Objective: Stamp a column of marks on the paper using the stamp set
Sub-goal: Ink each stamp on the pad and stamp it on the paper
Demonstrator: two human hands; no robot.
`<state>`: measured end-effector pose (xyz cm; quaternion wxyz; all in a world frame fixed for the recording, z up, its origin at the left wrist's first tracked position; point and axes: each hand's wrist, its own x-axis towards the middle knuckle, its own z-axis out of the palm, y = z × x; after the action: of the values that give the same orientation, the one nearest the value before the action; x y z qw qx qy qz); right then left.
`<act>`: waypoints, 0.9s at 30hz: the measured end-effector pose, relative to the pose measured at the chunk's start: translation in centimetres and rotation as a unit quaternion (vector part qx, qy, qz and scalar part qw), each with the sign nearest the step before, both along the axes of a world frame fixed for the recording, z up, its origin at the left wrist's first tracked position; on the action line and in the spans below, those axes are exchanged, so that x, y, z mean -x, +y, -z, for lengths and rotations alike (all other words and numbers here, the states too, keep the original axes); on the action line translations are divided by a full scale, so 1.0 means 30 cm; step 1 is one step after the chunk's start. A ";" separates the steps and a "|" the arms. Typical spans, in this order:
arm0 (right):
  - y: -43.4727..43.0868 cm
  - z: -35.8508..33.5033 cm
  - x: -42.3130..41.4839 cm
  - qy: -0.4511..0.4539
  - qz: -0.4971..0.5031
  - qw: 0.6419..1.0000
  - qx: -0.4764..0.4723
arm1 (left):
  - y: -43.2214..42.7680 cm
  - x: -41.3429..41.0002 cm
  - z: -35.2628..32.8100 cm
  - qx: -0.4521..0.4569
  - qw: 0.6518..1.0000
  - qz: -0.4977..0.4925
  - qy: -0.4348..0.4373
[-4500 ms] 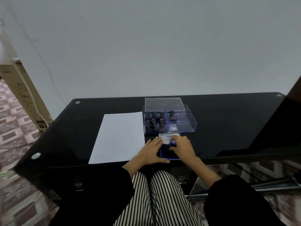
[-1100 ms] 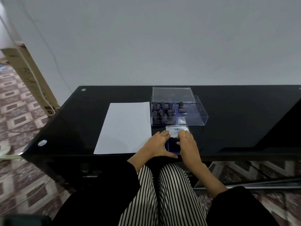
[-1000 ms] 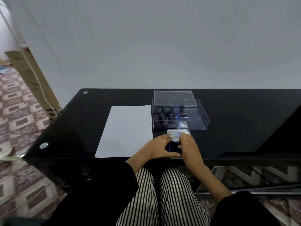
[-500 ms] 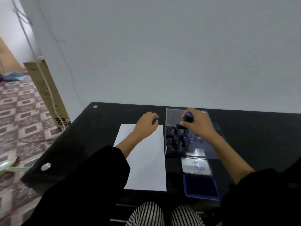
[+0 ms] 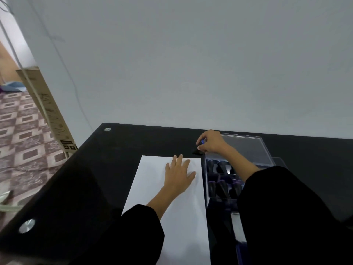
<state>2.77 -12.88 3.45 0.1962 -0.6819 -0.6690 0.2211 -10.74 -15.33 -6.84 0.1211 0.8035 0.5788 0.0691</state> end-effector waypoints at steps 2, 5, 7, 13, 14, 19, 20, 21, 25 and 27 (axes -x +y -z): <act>0.026 0.020 0.007 -0.032 -0.007 0.999 -0.004 | 0.001 -0.007 0.022 -0.012 1.000 0.009 0.007; 0.055 0.034 0.012 -0.061 -0.013 0.998 -0.004 | 0.003 -0.013 0.045 -0.018 1.000 0.020 0.014; 0.069 0.042 0.016 -0.072 -0.019 0.997 -0.002 | -0.003 -0.016 0.058 -0.019 0.999 0.028 0.027; 0.093 0.063 0.025 -0.105 -0.031 0.994 0.001 | -0.005 -0.014 0.076 -0.034 0.999 0.032 0.023; 0.096 0.066 0.026 -0.111 -0.031 0.993 0.003 | -0.005 -0.013 0.077 -0.034 0.999 0.031 0.021; 0.097 0.077 0.033 -0.136 -0.026 0.990 0.012 | -0.008 -0.015 0.076 -0.030 0.999 0.019 0.021; 0.096 0.080 0.034 -0.138 -0.026 0.990 0.012 | -0.010 -0.016 0.072 -0.029 0.999 0.017 0.022; 0.097 0.082 0.035 -0.139 -0.025 0.990 0.012 | -0.012 -0.018 0.070 -0.028 0.999 0.015 0.022; 0.097 0.090 0.038 -0.141 -0.024 0.990 0.012 | -0.013 -0.017 0.066 -0.028 0.999 0.017 0.029; 0.096 0.092 0.039 -0.140 -0.021 0.990 0.011 | -0.010 -0.018 0.068 -0.026 0.999 0.012 0.026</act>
<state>1.61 -9.99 0.68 0.0879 -0.6945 -0.7013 0.1348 -10.21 -15.64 -8.88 0.0860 0.8147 0.5701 0.0622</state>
